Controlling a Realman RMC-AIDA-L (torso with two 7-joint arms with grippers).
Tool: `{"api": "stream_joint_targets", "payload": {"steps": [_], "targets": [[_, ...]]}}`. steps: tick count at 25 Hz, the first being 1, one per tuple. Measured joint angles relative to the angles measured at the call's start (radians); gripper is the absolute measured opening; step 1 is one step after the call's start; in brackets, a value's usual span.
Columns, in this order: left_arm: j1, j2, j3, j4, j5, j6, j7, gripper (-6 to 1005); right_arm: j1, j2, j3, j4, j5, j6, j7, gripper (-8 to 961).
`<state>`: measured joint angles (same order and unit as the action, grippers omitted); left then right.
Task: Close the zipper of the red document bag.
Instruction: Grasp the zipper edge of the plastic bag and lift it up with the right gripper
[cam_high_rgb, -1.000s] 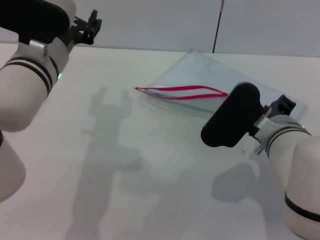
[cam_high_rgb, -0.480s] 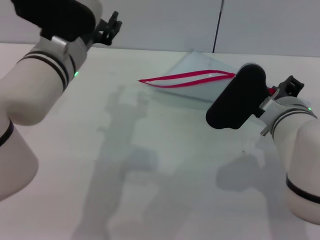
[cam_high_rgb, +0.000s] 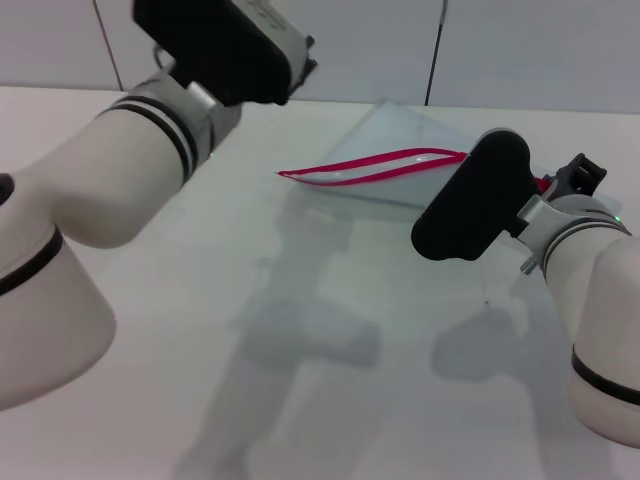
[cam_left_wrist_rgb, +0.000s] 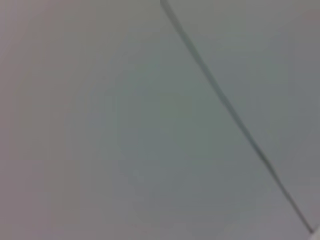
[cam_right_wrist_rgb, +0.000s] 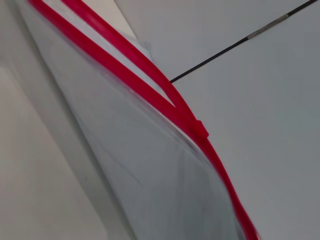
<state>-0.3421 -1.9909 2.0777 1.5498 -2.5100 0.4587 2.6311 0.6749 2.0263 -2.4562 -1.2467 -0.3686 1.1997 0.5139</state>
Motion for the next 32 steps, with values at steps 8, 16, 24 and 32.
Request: {"api": "stream_joint_targets", "payload": {"steps": [8, 16, 24, 32], "targets": [[-0.024, 0.050, 0.044, 0.039, -0.231, 0.012, 0.207, 674, 0.000, -0.001, 0.002, 0.007, 0.001, -0.007, 0.000, 50], [-0.047, 0.087, 0.093, 0.060, -0.246, 0.063, 0.208, 674, 0.000, -0.002, 0.009, 0.012, 0.002, -0.020, 0.000, 51], [0.001, 0.085, 0.016, 0.061, -0.317, -0.068, 0.202, 674, -0.004, -0.003, 0.019, 0.023, 0.002, -0.035, 0.000, 51], [0.051, 0.075, -0.076, 0.026, -0.388, -0.296, 0.057, 674, -0.004, -0.001, 0.030, 0.026, 0.002, -0.040, 0.002, 51]]}}
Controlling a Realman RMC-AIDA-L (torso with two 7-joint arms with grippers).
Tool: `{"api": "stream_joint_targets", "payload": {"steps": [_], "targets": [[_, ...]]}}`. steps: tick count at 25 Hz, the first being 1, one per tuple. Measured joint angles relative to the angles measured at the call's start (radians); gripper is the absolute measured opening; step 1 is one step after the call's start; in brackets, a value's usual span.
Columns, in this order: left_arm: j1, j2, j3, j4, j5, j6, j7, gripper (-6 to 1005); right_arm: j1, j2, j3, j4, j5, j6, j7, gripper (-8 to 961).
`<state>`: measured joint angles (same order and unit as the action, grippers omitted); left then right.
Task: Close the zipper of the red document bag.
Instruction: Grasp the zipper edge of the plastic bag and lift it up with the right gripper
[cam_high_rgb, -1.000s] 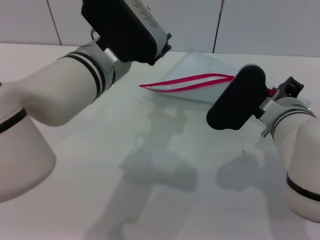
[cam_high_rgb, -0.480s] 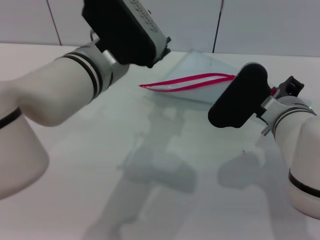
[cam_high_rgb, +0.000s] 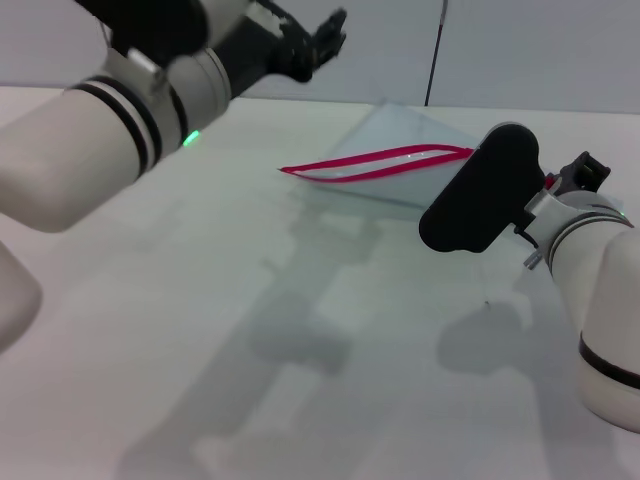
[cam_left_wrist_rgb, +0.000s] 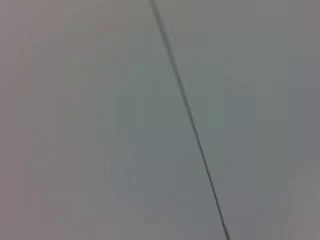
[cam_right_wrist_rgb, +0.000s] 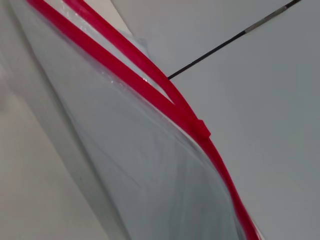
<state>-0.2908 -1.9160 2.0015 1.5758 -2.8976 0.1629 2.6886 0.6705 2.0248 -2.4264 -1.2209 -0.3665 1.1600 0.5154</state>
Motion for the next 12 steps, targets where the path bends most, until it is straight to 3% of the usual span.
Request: {"api": "stream_joint_targets", "payload": {"steps": [6, 12], "targets": [[0.022, -0.002, -0.060, -0.085, -0.001, -0.226, -0.204, 674, -0.001, 0.000, 0.001, 0.000, 0.000, -0.009, 0.001, 52], [0.016, 0.035, -0.064, -0.113, -0.001, -0.271, -0.376, 675, -0.001, 0.000, 0.001, 0.000, 0.000, -0.011, 0.000, 51]]}}
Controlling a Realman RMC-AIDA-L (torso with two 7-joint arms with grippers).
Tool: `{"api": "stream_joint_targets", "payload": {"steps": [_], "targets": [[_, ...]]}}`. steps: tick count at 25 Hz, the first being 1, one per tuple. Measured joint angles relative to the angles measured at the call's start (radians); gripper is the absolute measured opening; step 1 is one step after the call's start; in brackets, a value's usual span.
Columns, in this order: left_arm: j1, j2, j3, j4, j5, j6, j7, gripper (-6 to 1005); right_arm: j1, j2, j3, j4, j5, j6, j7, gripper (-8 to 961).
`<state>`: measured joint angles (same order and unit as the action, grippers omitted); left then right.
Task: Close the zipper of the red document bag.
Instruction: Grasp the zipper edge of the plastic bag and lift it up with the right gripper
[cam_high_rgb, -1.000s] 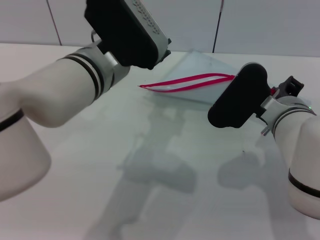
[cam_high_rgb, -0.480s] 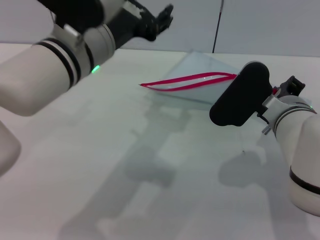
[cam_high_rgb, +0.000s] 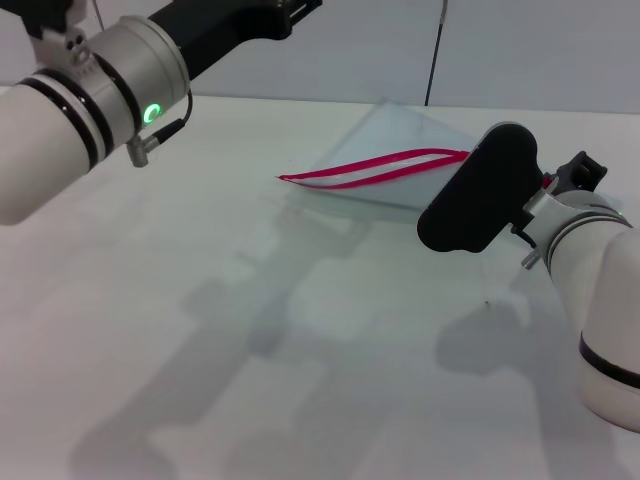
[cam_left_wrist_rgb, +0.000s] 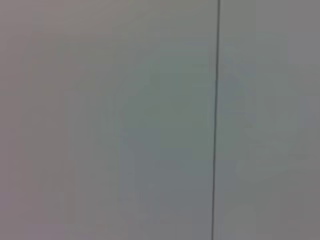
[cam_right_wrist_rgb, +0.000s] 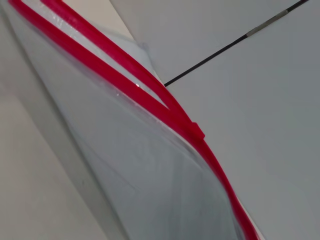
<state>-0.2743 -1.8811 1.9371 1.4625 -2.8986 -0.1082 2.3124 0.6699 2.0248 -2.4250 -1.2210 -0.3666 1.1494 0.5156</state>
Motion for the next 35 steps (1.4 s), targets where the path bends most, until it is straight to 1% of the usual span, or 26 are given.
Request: {"api": "stream_joint_targets", "payload": {"steps": [4, 7, 9, 10, 11, 12, 13, 14, 15, 17, 21, 22, 23, 24, 26, 27, 30, 32, 34, 35], "targets": [[0.000, 0.020, 0.004, -0.010, 0.002, -0.030, -0.049, 675, 0.000, 0.000, 0.000, 0.000, 0.000, -0.001, 0.000, 51], [-0.003, 0.044, 0.008, -0.019, 0.005, -0.046, -0.091, 675, -0.001, -0.001, 0.000, 0.000, 0.000, -0.001, 0.002, 50], [-0.014, 0.074, 0.026, -0.022, 0.005, -0.045, -0.121, 675, -0.001, -0.001, 0.000, 0.000, 0.000, -0.001, 0.002, 50], [-0.022, 0.093, 0.039, -0.025, 0.006, -0.045, -0.140, 675, -0.001, -0.002, 0.000, 0.000, 0.000, -0.001, 0.001, 51], [-0.029, 0.108, 0.048, -0.028, 0.006, -0.047, -0.164, 675, -0.001, -0.002, 0.000, 0.000, 0.000, -0.001, 0.001, 51], [-0.046, 0.149, 0.069, -0.042, 0.006, -0.071, -0.227, 675, -0.001, -0.002, 0.000, 0.000, 0.000, -0.001, 0.001, 52], [-0.046, 0.149, 0.069, -0.042, 0.006, -0.071, -0.227, 675, -0.001, -0.002, 0.000, 0.000, 0.000, -0.001, 0.000, 52], [-0.053, 0.162, 0.075, -0.051, 0.012, -0.089, -0.251, 675, 0.000, -0.002, 0.000, 0.000, 0.000, -0.002, 0.000, 52], [-0.058, 0.171, 0.079, -0.057, 0.019, -0.102, -0.266, 675, 0.000, -0.002, 0.000, 0.000, 0.000, -0.002, 0.000, 52], [-0.071, 0.187, 0.093, -0.070, 0.079, -0.125, -0.311, 675, 0.000, -0.001, 0.000, 0.000, 0.000, -0.003, -0.001, 52], [-0.093, 0.206, 0.105, -0.075, 0.235, -0.141, -0.465, 675, -0.001, -0.001, 0.000, 0.000, 0.000, -0.003, -0.001, 52], [-0.109, 0.222, 0.108, -0.079, 0.334, -0.157, -0.567, 675, 0.000, -0.001, 0.000, 0.000, 0.000, -0.003, -0.001, 52], [-0.109, 0.222, 0.108, -0.079, 0.334, -0.157, -0.567, 675, 0.001, -0.001, 0.000, 0.000, 0.000, -0.003, -0.001, 51], [-0.117, 0.229, 0.110, -0.081, 0.391, -0.164, -0.615, 675, 0.001, -0.001, 0.000, 0.000, 0.000, -0.004, -0.001, 51], [-0.128, 0.236, 0.110, -0.083, 0.498, -0.175, -0.693, 675, 0.001, -0.001, 0.000, 0.000, 0.000, -0.004, -0.001, 51], [-0.129, 0.236, 0.108, -0.083, 0.530, -0.181, -0.719, 675, 0.002, -0.001, 0.000, 0.000, 0.000, -0.004, -0.001, 51], [-0.133, 0.238, 0.079, -0.086, 0.697, -0.231, -0.840, 675, 0.003, -0.001, 0.000, 0.000, 0.000, -0.004, -0.002, 51], [-0.137, 0.238, 0.044, -0.087, 0.840, -0.291, -0.942, 675, 0.004, -0.001, 0.000, 0.000, 0.000, -0.004, -0.002, 51], [-0.144, 0.230, 0.000, -0.089, 0.999, -0.364, -1.044, 675, 0.004, -0.001, 0.000, 0.000, 0.000, -0.004, -0.002, 51], [-0.148, 0.219, -0.026, -0.092, 1.080, -0.401, -1.096, 674, 0.004, -0.001, 0.000, -0.001, 0.000, -0.004, -0.002, 51]]}}
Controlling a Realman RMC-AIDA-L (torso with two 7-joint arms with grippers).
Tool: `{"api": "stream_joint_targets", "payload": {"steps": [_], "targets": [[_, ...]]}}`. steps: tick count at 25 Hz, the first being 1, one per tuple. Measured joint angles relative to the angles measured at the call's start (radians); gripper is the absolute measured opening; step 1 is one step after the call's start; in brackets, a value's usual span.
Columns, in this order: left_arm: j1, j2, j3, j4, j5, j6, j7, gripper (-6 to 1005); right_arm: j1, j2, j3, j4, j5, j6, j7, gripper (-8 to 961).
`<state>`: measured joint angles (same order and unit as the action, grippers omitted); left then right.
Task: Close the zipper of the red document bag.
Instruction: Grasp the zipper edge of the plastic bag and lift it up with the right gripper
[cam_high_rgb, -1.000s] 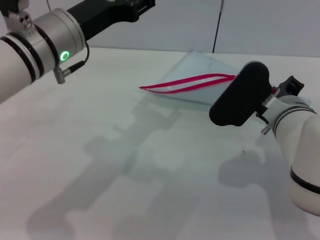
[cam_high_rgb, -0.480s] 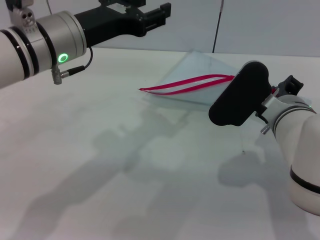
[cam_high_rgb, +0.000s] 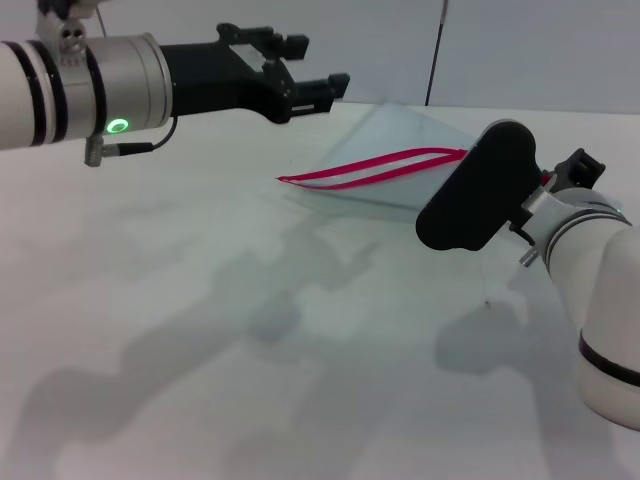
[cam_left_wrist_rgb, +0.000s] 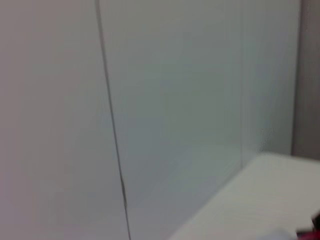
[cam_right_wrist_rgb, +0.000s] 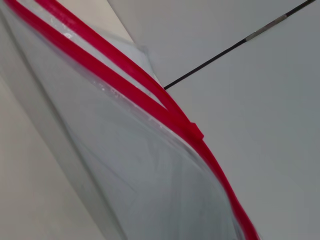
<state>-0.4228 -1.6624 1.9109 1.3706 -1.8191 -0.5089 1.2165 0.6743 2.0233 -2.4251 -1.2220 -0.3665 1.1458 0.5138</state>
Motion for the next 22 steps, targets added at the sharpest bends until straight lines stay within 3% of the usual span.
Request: {"api": "stream_joint_targets", "payload": {"steps": [2, 5, 7, 10, 12, 14, 22], "targets": [[-0.009, -0.031, -0.065, -0.007, 0.134, -0.070, -0.085, 674, 0.000, 0.000, 0.000, -0.002, 0.000, 0.000, 0.000, 51], [-0.023, -0.102, -0.204, -0.025, 0.332, -0.232, -0.166, 673, 0.000, 0.000, 0.000, -0.006, 0.000, 0.000, 0.000, 51], [-0.032, -0.168, -0.316, -0.031, 0.445, -0.344, -0.169, 672, 0.001, 0.000, 0.000, -0.007, 0.000, 0.000, 0.000, 50], [-0.043, -0.244, -0.436, -0.033, 0.561, -0.444, -0.152, 672, 0.002, 0.000, 0.000, -0.007, 0.000, 0.000, 0.000, 50], [-0.054, -0.267, -0.477, -0.033, 0.606, -0.484, -0.150, 671, 0.002, 0.000, 0.000, -0.007, 0.000, 0.000, 0.000, 50], [-0.068, -0.271, -0.498, -0.039, 0.624, -0.518, -0.154, 670, 0.002, 0.000, 0.000, -0.007, 0.000, 0.000, 0.000, 50], [-0.142, -0.251, -0.547, -0.096, 0.682, -0.638, -0.171, 668, 0.004, 0.000, 0.011, -0.007, 0.000, -0.011, 0.000, 52]]}}
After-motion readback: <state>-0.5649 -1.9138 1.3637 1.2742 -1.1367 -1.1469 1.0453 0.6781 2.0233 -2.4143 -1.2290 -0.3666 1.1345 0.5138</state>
